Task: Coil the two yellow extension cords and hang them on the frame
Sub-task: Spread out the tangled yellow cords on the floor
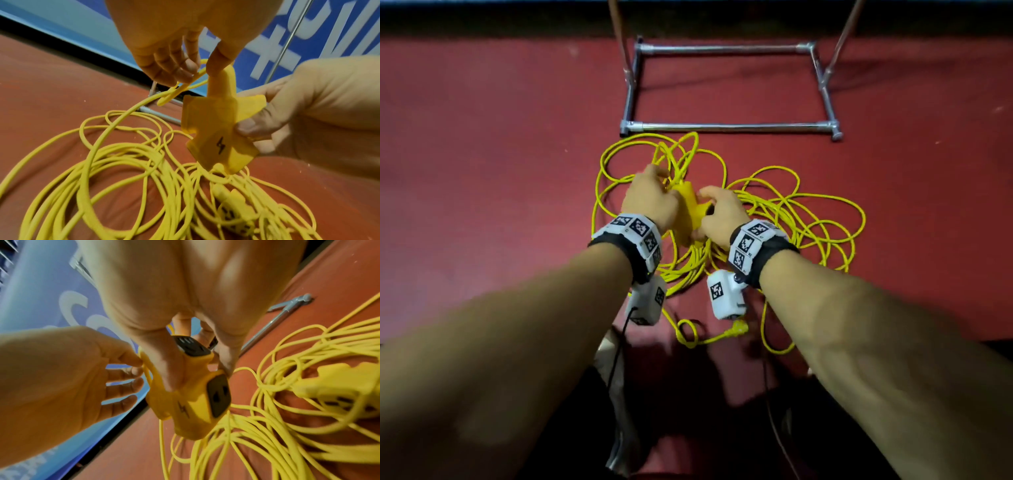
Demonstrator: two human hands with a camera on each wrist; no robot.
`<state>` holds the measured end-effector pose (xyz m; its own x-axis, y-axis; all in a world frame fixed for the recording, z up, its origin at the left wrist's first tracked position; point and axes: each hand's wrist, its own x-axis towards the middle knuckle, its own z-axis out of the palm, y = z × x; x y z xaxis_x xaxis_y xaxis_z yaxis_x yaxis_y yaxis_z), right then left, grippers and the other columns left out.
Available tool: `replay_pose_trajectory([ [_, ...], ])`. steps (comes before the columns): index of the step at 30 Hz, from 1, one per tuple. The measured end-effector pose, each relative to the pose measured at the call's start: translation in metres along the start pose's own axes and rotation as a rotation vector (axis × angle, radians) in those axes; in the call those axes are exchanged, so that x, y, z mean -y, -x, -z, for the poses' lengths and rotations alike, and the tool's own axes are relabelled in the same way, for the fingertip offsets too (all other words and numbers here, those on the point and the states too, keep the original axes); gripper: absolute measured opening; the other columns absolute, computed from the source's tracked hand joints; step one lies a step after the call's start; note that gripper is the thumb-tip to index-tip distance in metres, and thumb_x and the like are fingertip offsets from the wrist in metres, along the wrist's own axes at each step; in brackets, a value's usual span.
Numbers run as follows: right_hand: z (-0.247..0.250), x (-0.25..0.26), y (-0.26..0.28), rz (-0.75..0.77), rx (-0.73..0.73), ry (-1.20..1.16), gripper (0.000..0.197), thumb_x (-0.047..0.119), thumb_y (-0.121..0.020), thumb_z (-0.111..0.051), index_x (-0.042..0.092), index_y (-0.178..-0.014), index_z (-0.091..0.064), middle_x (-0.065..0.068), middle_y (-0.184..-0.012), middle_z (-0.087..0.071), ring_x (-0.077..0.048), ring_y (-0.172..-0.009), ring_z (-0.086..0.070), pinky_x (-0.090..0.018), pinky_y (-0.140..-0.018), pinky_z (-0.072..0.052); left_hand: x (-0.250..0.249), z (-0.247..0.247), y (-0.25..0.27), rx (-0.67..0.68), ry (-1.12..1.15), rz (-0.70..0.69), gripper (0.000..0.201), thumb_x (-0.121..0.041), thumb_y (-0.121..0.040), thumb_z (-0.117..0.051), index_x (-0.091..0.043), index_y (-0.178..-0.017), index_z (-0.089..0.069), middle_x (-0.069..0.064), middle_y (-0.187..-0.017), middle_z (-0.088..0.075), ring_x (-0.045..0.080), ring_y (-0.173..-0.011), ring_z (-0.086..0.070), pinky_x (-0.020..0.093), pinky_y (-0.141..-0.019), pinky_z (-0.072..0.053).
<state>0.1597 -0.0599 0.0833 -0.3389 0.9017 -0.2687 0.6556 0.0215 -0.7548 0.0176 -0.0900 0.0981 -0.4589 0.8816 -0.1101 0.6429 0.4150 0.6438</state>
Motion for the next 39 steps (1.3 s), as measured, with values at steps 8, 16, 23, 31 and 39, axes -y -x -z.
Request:
replay_pose_trajectory([
  [8,0.058,0.053,0.027,0.223,-0.176,-0.126,0.063,0.004,-0.061,-0.086,0.02,-0.119,-0.068,-0.005,-0.111,-0.06,-0.019,-0.092,-0.055,-0.024,-0.075,-0.041,-0.072,0.076,0.033,-0.06,0.009,-0.166,0.023,-0.018,-0.087,-0.056,-0.023,-0.107,-0.066,0.001,-0.093,-0.062,0.024,-0.085,-0.052,0.029,-0.074,-0.041],
  [16,0.079,0.077,0.046,0.351,-0.292,-0.225,0.071,-0.002,-0.067,-0.077,0.017,-0.13,-0.05,-0.004,-0.104,-0.053,-0.018,-0.09,-0.053,-0.028,-0.079,-0.044,-0.105,0.117,0.048,-0.095,0.162,-0.264,0.041,-0.045,-0.083,-0.051,-0.024,-0.116,-0.062,0.003,-0.1,-0.069,0.027,-0.092,-0.065,0.037,-0.083,-0.052],
  [23,0.091,0.056,0.044,0.454,-0.257,-0.159,0.122,0.001,-0.067,-0.082,0.044,-0.155,-0.008,0.016,-0.085,-0.036,-0.001,-0.069,-0.038,-0.018,-0.058,-0.037,-0.101,0.099,0.026,-0.03,-0.157,-0.444,0.047,-0.066,-0.097,-0.038,-0.026,-0.12,-0.051,0.01,-0.106,-0.069,0.039,-0.104,-0.062,0.04,-0.078,-0.045],
  [31,0.071,0.012,0.002,0.333,-0.089,-0.017,0.116,0.005,-0.059,-0.085,0.048,-0.15,-0.027,0.003,-0.093,-0.046,-0.005,-0.072,-0.043,-0.023,-0.069,-0.04,-0.074,0.041,-0.008,0.024,-0.389,-0.457,0.048,-0.066,-0.095,-0.041,-0.019,-0.101,-0.046,0.017,-0.108,-0.067,0.041,-0.102,-0.063,0.04,-0.071,-0.039],
  [39,0.029,0.006,-0.032,0.384,-0.044,-0.034,0.105,-0.005,-0.06,-0.073,0.03,-0.152,-0.035,0.031,-0.101,-0.043,-0.006,-0.087,-0.034,-0.008,-0.082,-0.034,-0.033,0.005,-0.022,-0.089,-0.319,-0.319,0.048,-0.051,-0.099,-0.044,-0.013,-0.129,-0.041,0.008,-0.123,-0.058,0.039,-0.107,-0.06,0.039,-0.069,-0.033],
])
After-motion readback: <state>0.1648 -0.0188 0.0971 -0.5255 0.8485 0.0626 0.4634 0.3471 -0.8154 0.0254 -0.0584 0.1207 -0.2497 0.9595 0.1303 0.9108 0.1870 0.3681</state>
